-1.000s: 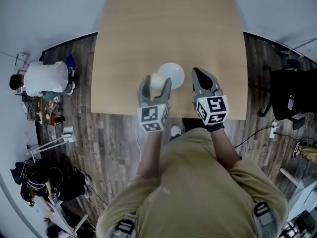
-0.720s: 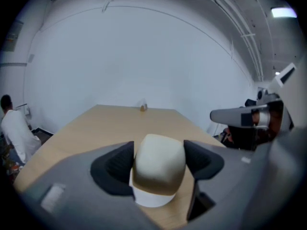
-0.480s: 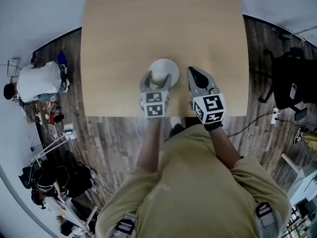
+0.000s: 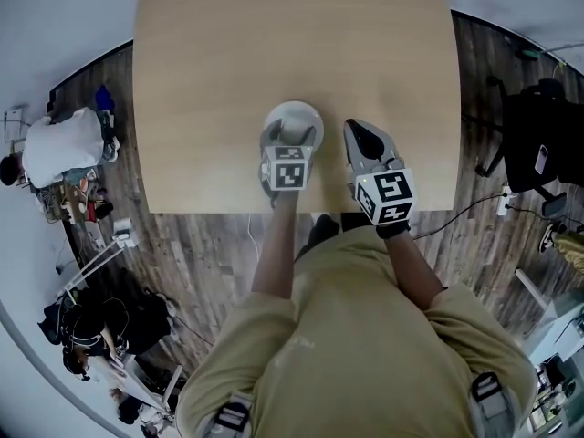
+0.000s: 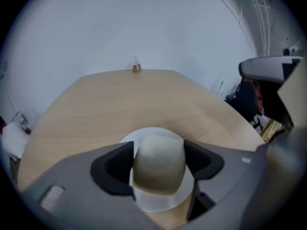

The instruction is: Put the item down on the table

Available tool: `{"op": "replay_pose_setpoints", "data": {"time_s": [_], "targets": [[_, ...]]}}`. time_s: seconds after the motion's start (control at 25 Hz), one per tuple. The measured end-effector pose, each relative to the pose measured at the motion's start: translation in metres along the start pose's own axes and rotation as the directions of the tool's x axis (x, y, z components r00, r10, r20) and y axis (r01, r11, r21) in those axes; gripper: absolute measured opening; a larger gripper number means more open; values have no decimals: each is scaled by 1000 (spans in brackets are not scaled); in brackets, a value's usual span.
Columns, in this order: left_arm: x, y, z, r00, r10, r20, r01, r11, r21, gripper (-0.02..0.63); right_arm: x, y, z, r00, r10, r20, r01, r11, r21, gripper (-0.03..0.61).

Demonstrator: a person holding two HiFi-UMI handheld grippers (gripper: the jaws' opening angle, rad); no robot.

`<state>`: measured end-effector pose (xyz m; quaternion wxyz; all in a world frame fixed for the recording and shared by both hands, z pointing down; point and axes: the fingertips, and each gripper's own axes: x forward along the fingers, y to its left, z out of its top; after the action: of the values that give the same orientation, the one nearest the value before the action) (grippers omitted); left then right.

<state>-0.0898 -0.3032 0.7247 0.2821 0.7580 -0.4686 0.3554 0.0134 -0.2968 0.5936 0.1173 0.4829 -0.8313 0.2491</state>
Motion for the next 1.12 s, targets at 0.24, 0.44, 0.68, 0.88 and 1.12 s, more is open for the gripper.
{"op": "replay_pose_setpoints", "data": {"time_s": [0.24, 0.44, 0.68, 0.88, 1.12], "targets": [[26, 5, -15, 997, 8, -73, -8, 1000, -2, 325, 4, -12, -6, 1000, -13, -15, 13, 1000, 5, 6], [29, 9, -16, 996, 36, -82, -36, 999, 5, 328, 2, -14, -3, 1000, -15, -16, 15, 1000, 2, 6], [21, 5, -14, 998, 43, -41, -43, 999, -11, 335, -5, -7, -1, 1000, -3, -6, 3, 1000, -7, 6], [0, 3, -6, 999, 28, 25, -28, 999, -25, 374, -15, 7, 7, 1000, 9, 20, -9, 1000, -25, 6], [-59, -3, 26, 976, -21, 215, 36, 997, -68, 378, -33, 30, 25, 997, 18, 68, -14, 998, -64, 6]]}}
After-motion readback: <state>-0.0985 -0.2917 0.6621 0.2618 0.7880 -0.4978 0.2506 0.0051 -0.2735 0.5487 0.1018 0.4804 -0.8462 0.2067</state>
